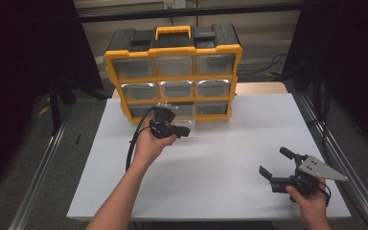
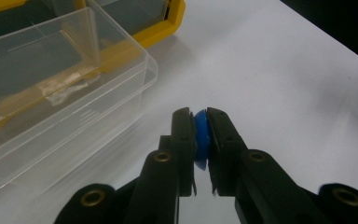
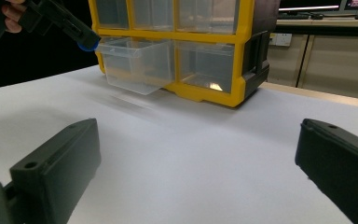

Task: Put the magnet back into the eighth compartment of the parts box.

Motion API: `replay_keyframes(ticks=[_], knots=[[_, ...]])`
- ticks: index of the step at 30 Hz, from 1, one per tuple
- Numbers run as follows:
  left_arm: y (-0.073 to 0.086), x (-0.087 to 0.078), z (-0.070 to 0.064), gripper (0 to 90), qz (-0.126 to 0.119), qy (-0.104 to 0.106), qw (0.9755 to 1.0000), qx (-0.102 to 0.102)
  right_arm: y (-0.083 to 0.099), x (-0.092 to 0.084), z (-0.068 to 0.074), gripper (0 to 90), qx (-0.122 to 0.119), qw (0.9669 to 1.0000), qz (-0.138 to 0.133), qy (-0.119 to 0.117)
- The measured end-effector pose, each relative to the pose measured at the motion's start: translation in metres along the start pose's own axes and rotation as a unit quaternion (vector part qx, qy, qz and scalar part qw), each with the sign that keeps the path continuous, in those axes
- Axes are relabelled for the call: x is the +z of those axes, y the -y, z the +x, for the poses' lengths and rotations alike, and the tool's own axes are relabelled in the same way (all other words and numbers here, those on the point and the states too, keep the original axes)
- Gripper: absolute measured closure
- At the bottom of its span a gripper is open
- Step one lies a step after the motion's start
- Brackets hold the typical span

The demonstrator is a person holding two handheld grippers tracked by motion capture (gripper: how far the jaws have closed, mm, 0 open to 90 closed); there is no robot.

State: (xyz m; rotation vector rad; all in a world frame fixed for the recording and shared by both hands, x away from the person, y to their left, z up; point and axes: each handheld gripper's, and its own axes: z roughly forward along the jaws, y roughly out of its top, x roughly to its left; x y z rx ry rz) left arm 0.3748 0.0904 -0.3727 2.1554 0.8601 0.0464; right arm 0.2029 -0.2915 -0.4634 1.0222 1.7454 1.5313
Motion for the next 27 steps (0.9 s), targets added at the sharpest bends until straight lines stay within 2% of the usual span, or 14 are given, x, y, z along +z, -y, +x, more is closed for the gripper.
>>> replay_keyframes(ticks=[27], knots=[[-0.017, -0.005, 0.007, 82.2, 0.004, -0.012, 0.9999, 0.004, 0.0, 0.0, 0.0, 0.0, 0.003, 1.0, 0.002, 0.001]])
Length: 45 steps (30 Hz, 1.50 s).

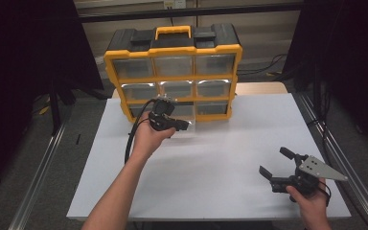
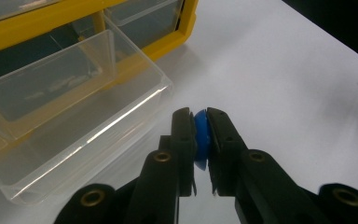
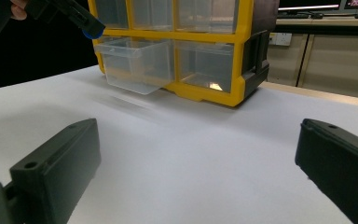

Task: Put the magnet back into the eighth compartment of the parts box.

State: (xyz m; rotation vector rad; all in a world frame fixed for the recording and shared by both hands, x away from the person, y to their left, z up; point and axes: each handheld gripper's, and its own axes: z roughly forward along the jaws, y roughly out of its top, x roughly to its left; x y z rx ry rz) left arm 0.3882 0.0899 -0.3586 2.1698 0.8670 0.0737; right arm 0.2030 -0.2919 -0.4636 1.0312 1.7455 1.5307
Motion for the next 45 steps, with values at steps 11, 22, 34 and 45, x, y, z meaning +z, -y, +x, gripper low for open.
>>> replay_keyframes(ticks=[11, 22, 34, 45], knots=[[-0.007, -0.002, 0.003, 82.1, 0.003, -0.005, 1.0, 0.0, 0.0, 0.0, 0.0, 0.0, -0.001, 1.0, -0.001, 0.001], [-0.014, -0.004, 0.008, 82.1, 0.007, -0.009, 0.9999, -0.007, 0.0, 0.0, 0.0, 0.0, 0.0, 1.0, -0.001, -0.001], [-0.02, -0.006, 0.012, 82.1, 0.007, -0.017, 0.9998, -0.007, 0.0, 0.0, -0.001, 0.0, 0.0, 1.0, -0.001, -0.002], [-0.023, -0.004, 0.017, 82.1, 0.0, -0.033, 0.9993, -0.017, 0.0, -0.001, -0.001, 0.0, 0.0, 1.0, -0.003, 0.0]])
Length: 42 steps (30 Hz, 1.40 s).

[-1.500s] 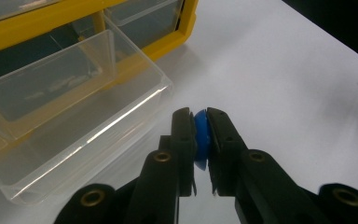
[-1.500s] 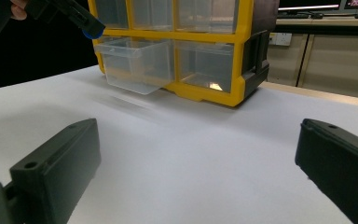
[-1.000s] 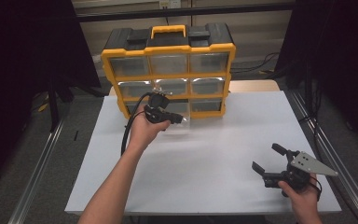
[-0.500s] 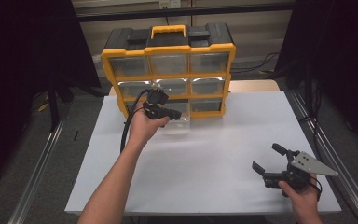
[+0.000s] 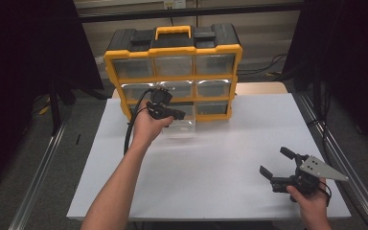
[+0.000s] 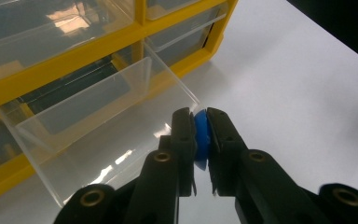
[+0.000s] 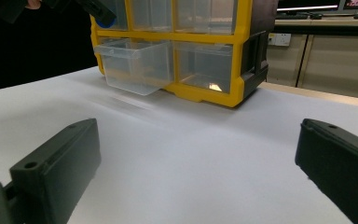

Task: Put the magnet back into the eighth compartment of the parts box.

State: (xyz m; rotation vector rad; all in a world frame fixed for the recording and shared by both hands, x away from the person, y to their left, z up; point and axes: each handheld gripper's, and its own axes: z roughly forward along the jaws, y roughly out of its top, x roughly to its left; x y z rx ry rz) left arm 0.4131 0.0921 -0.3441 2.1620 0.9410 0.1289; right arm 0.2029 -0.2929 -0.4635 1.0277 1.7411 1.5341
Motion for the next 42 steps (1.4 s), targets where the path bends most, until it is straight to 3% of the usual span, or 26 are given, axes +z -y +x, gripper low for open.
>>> replay_keyframes(ticks=[1, 3, 4, 7, 10, 13, 14, 16, 27, 28, 29, 34, 35, 40, 42], knots=[[-0.001, -0.001, 0.002, 82.1, 0.007, -0.001, 0.9999, 0.009, 0.0, 0.0, 0.0, 0.0, 0.0, 1.0, 0.0, 0.0], [-0.001, 0.0, 0.002, 82.1, -0.001, -0.006, 1.0, 0.0, 0.0, 0.0, 0.0, 0.0, 0.0, 1.0, 0.0, 0.0], [-0.001, 0.002, 0.001, 82.1, -0.013, -0.006, 0.9998, -0.017, 0.0, 0.0, 0.0, 0.0, 0.0, 1.0, 0.0, 0.0], [-0.003, 0.0, 0.004, 82.1, 0.002, -0.015, 0.9999, -0.006, 0.0, 0.0, 0.0, 0.0, 0.0, 1.0, 0.0, 0.0], [-0.004, 0.002, 0.004, 82.0, -0.007, -0.016, 0.9996, -0.02, 0.0, 0.0, 0.0, 0.0, 0.0, 1.0, 0.0, 0.0], [-0.005, 0.002, 0.008, 82.1, 0.0, -0.02, 0.9998, -0.01, 0.0, 0.0, 0.0, 0.0, 0.001, 1.0, 0.0, -0.001], [-0.005, 0.003, 0.007, 82.0, -0.006, -0.019, 0.9996, -0.02, 0.0, 0.0, 0.0, 0.0, 0.0, 1.0, -0.001, 0.0], [-0.005, 0.003, 0.009, 82.0, 0.003, -0.021, 0.9997, -0.013, 0.0, 0.0, 0.0, 0.0, 0.001, 1.0, -0.001, 0.0], [-0.008, 0.009, 0.011, 82.0, -0.002, -0.026, 0.9994, -0.02, 0.0, 0.0, 0.0, 0.0, 0.001, 1.0, -0.001, 0.0], [-0.008, 0.01, 0.011, 82.0, -0.008, -0.03, 0.9991, -0.031, 0.0, 0.0, 0.0, 0.0, 0.001, 1.0, -0.001, 0.0], [-0.008, 0.009, 0.013, 82.0, 0.004, -0.03, 0.9993, -0.022, 0.0, 0.0, 0.0, 0.0, 0.001, 1.0, 0.0, 0.001], [-0.008, 0.012, 0.014, 82.0, -0.006, -0.035, 0.9988, -0.033, 0.0, 0.0, 0.0, 0.0, 0.001, 1.0, -0.001, 0.001], [-0.008, 0.012, 0.015, 82.0, 0.0, -0.033, 0.9991, -0.025, 0.0, 0.0, 0.0, 0.0, 0.001, 1.0, -0.001, 0.001], [-0.008, 0.016, 0.014, 82.0, -0.01, -0.042, 0.9984, -0.035, 0.0, -0.001, 0.0, 0.0, 0.002, 1.0, 0.0, -0.001], [-0.008, 0.017, 0.016, 82.0, -0.005, -0.043, 0.9986, -0.03, 0.0, -0.001, 0.0, 0.0, 0.002, 1.0, 0.0, 0.0]])
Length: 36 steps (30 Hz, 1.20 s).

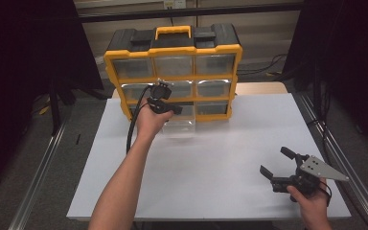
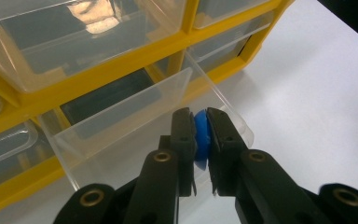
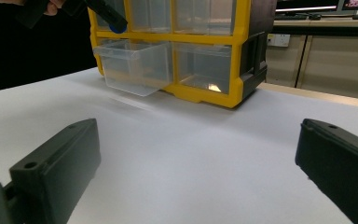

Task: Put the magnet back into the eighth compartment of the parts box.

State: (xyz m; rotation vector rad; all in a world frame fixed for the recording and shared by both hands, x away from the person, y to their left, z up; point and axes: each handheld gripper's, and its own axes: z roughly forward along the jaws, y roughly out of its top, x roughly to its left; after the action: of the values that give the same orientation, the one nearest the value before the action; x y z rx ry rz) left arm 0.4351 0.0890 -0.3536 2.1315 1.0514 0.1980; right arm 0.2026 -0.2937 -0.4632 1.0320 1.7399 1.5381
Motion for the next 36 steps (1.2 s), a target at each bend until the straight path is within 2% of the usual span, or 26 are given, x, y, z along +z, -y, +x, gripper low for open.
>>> replay_keyframes(ticks=[2, 3, 7, 10, 11, 12, 17, 18, 20, 21, 23, 24, 25, 26, 36], knots=[[0.0, 0.001, 0.0, 82.0, 0.001, -0.003, 1.0, -0.001, 0.0, 0.0, 0.0, 0.0, -0.002, 1.0, -0.001, 0.0], [0.0, 0.002, 0.0, 82.0, -0.007, -0.001, 0.9999, -0.009, 0.0, 0.0, 0.0, 0.0, -0.003, 1.0, -0.002, 0.0], [0.0, 0.003, 0.002, 82.0, 0.004, -0.009, 1.0, -0.002, 0.0, 0.0, 0.0, 0.0, -0.003, 1.0, -0.001, -0.001], [0.001, 0.006, 0.001, 81.9, 0.0, -0.012, 0.9999, -0.002, 0.0, 0.0, 0.0, 0.0, -0.003, 1.0, 0.0, 0.0], [0.0, 0.006, 0.0, 82.0, -0.002, -0.012, 0.9999, -0.009, 0.0, 0.0, 0.0, 0.0, -0.002, 1.0, 0.0, -0.001], [0.0, 0.006, 0.001, 81.9, 0.004, -0.011, 0.9999, 0.001, 0.0, 0.0, 0.0, 0.0, -0.001, 1.0, 0.0, -0.002], [0.001, 0.009, 0.002, 81.9, 0.001, -0.016, 0.9999, 0.0, 0.0, 0.0, 0.0, 0.0, -0.003, 1.0, -0.002, 0.002], [0.001, 0.01, 0.002, 81.9, 0.0, -0.02, 0.9998, -0.001, 0.0, 0.0, 0.0, 0.0, -0.003, 1.0, -0.002, 0.001], [0.001, 0.012, 0.0, 81.9, -0.009, -0.017, 0.9997, -0.017, 0.0, 0.0, 0.0, 0.0, -0.003, 1.0, -0.002, 0.001], [0.001, 0.011, 0.001, 81.9, 0.004, -0.02, 0.9998, 0.0, 0.0, 0.0, 0.0, 0.0, -0.002, 1.0, -0.001, 0.002], [0.001, 0.013, 0.002, 81.8, 0.005, -0.018, 0.9998, 0.004, 0.0, 0.0, 0.0, 0.0, -0.001, 1.0, -0.001, 0.002], [0.002, 0.016, -0.001, 81.9, -0.011, -0.02, 0.9996, -0.017, 0.0, 0.0, 0.0, 0.0, -0.001, 1.0, -0.002, 0.002], [0.002, 0.016, -0.001, 81.9, -0.008, -0.021, 0.9996, -0.014, 0.0, 0.0, 0.0, 0.0, -0.003, 1.0, -0.002, 0.002], [0.002, 0.015, 0.001, 81.8, 0.006, -0.023, 0.9997, 0.001, 0.0, 0.0, 0.0, 0.0, -0.003, 1.0, -0.002, 0.001], [0.004, 0.019, 0.005, 81.7, 0.006, -0.03, 0.9995, -0.001, 0.0, 0.0, 0.0, 0.0, -0.003, 1.0, -0.002, 0.0]])
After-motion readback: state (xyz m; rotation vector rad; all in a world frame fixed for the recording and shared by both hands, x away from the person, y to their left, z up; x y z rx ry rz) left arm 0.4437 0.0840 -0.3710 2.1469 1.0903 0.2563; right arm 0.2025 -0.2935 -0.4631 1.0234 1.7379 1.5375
